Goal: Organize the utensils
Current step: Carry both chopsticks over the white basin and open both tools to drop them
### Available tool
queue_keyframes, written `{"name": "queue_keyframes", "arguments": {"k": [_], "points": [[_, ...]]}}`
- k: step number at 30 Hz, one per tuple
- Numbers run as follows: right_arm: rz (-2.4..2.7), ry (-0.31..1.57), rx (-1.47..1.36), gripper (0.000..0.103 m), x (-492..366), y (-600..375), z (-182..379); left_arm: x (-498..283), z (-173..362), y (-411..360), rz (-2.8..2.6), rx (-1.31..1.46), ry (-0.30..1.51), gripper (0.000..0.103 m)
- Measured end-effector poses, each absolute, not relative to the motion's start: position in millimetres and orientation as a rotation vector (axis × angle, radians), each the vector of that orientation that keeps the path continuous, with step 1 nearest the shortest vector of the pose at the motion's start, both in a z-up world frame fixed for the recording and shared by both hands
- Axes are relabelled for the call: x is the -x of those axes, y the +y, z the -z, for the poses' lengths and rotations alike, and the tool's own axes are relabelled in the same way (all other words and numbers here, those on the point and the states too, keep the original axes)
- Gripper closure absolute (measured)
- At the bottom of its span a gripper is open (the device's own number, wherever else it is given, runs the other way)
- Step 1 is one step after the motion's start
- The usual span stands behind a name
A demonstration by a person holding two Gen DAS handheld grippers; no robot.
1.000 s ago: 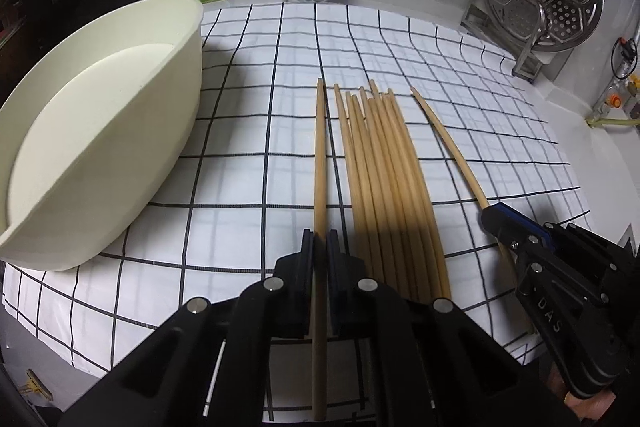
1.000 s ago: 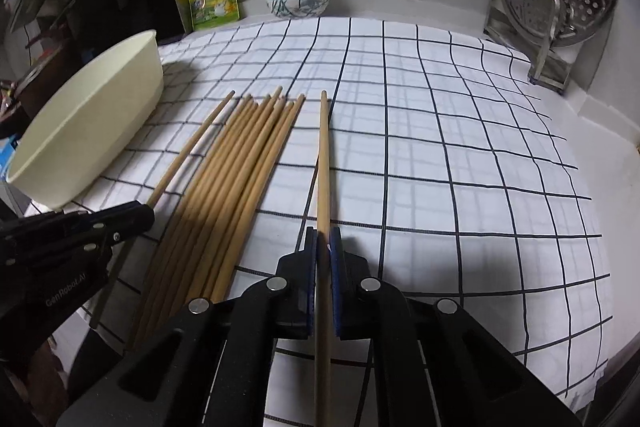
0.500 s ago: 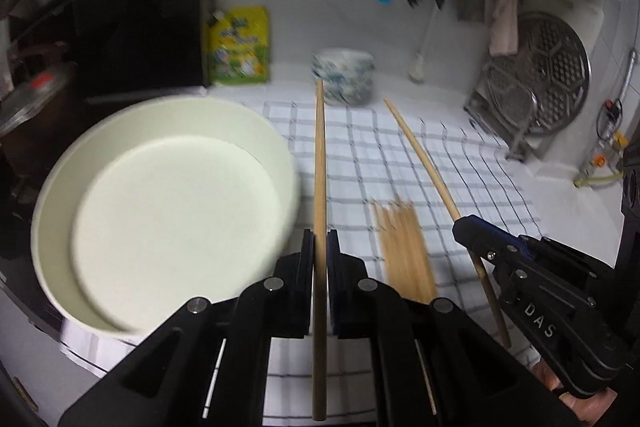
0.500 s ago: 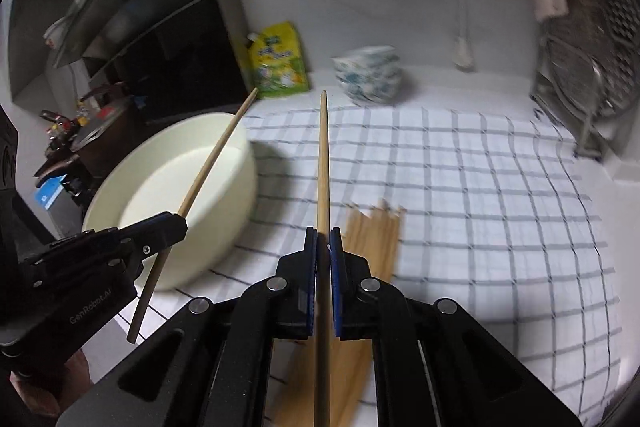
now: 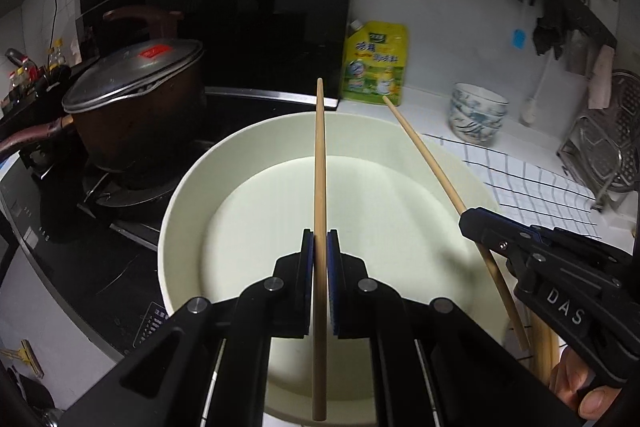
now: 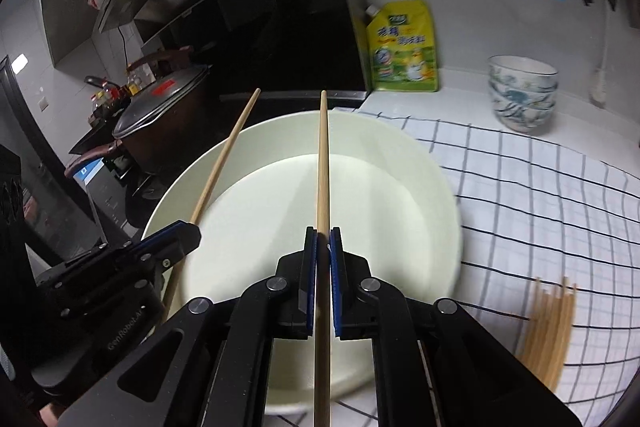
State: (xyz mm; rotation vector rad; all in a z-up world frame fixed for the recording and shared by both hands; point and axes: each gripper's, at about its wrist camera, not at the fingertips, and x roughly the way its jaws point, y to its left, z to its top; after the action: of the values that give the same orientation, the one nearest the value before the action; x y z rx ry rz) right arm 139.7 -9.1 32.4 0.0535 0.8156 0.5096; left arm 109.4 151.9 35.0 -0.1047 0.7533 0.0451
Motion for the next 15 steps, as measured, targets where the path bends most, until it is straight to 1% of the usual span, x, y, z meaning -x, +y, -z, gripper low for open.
{"name": "queue_keyframes", "arguments": {"k": [6,15], "points": [[-0.501,0.891,-0.038,0.097,-155,12,-14,-133,-13,165,-0.041,0.117,0.817,0.096],[-0.469,0.932,-0.036,0.097,-164,17,-1,-140,-8,161,-0.039,0.112,0.854,0.095]]}}
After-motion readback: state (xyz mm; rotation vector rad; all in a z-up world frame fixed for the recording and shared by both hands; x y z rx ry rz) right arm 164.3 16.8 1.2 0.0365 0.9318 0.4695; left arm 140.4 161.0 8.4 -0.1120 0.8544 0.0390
